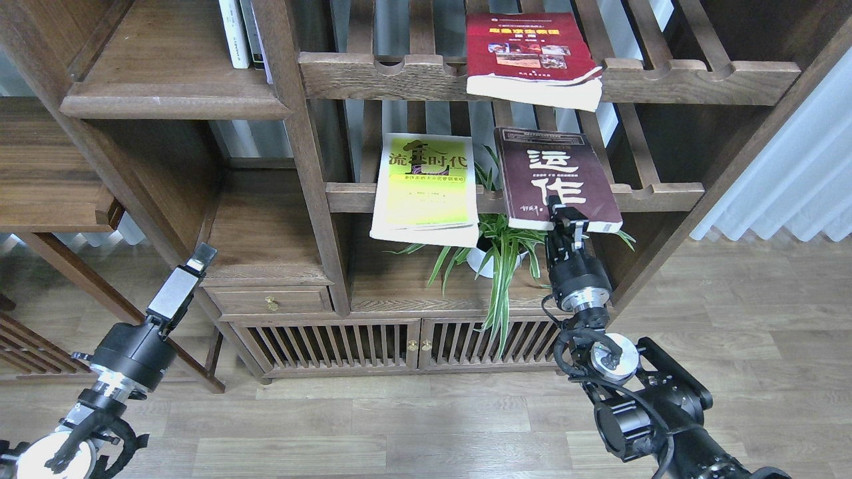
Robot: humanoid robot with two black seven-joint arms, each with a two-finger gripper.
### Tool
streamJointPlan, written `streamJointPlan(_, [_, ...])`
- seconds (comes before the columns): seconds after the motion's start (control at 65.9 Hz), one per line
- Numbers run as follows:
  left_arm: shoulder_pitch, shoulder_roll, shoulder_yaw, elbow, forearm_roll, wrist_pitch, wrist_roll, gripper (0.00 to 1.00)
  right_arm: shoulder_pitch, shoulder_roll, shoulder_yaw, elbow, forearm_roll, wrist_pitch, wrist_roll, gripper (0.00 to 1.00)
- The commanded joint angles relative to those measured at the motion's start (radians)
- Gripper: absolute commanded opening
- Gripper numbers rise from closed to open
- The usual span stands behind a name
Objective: Organize books on shelf
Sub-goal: 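Reach the right gripper under the maroon book and grasp its bottom edge, then pull the maroon book off the shelf and lower it toward the robot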
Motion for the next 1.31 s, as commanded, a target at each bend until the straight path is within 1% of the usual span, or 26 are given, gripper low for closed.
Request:
streamJointPlan(0.0, [0.001, -0.001, 0.000, 0.001, 0.000, 0.000, -0.001, 1.00, -0.068, 0.000, 0.048, 0.093, 0.037, 0.006, -0.001, 0.05])
streamJointPlan(0.076, [0.001, -0.001, 0.000, 0.001, 0.000, 0.000, -0.001, 1.00, -0.128, 0.000, 0.071, 0.158, 0.057, 0.024, -0.001, 0.05])
streamJointPlan(0.121, [0.003, -0.001, 0.000, 0.003, 0.000, 0.000, -0.003, 1.00, -0.177, 0.000, 0.079, 0.205, 0.072, 0.061, -0.001, 0.05])
streamJointPlan(0.212, [0.011, -0.003, -0.001, 0.003, 0.000, 0.000, -0.001, 1.00, -0.255, 0.000, 0.080, 0.245, 0.103, 0.062, -0.002, 0.05])
streamJointPlan(0.349, [0.018, -0.005, 0.003, 0.004, 0.000, 0.000, 0.002, 1.00, -0.327, -0.072, 0.084, 0.253, 0.161, 0.062, -0.004, 0.05])
streamJointPlan(0.41, [0.024, -0.008, 0.005, 0.007, 0.000, 0.000, 0.002, 1.00, -0.409, -0.129, 0.080, 0.256, 0.195, 0.062, -0.006, 0.05])
streamJointPlan(0.486, [0.026, -0.012, 0.011, 0.015, 0.000, 0.000, 0.000, 1.00, -0.462, -0.140, 0.079, 0.253, 0.197, 0.062, -0.025, 0.05])
streamJointPlan(0.562, [0.034, -0.018, 0.022, 0.032, 0.000, 0.000, 0.000, 1.00, -0.515, -0.140, 0.076, 0.251, 0.197, 0.062, -0.059, 0.05])
streamJointPlan(0.622, [0.041, -0.028, 0.028, 0.050, 0.000, 0.000, 0.002, 1.00, -0.539, -0.140, 0.065, 0.248, 0.195, 0.062, -0.078, 0.05])
streamJointPlan(0.728, [0.054, -0.034, 0.040, 0.073, 0.000, 0.000, -0.003, 1.00, -0.555, -0.132, 0.033, 0.245, 0.191, 0.062, -0.094, 0.06])
streamJointPlan(0.759, [0.055, -0.038, 0.045, 0.088, 0.000, 0.000, -0.016, 1.00, -0.555, -0.132, 0.005, 0.245, 0.191, 0.062, -0.102, 0.06])
streamJointPlan(0.85, [0.055, -0.046, 0.078, 0.148, -0.015, 0.000, -0.017, 1.00, -0.548, -0.132, -0.059, 0.245, 0.189, 0.062, -0.113, 0.06])
streamJointPlan(1.002, [0.054, -0.037, 0.160, 0.250, -0.066, 0.000, -0.013, 1.00, -0.516, -0.130, -0.197, 0.239, 0.184, 0.062, -0.114, 0.06])
streamJointPlan(1.123, [0.055, -0.035, 0.181, 0.283, -0.090, 0.000, -0.010, 1.00, -0.453, -0.123, -0.327, 0.192, 0.177, 0.062, -0.119, 0.08])
streamJointPlan(1.138, [0.061, -0.035, 0.187, 0.282, -0.121, 0.000, -0.007, 1.00, -0.420, -0.112, -0.381, 0.163, 0.175, 0.062, -0.131, 0.09])
streamJointPlan(1.184, [0.064, -0.034, 0.209, 0.282, -0.164, 0.000, -0.004, 1.00, -0.395, -0.100, -0.415, 0.138, 0.175, 0.062, -0.145, 0.09])
streamJointPlan(1.29, [0.066, -0.014, 0.295, 0.263, -0.262, 0.000, -0.004, 1.00, -0.364, -0.066, -0.444, 0.110, 0.174, 0.062, -0.177, 0.08])
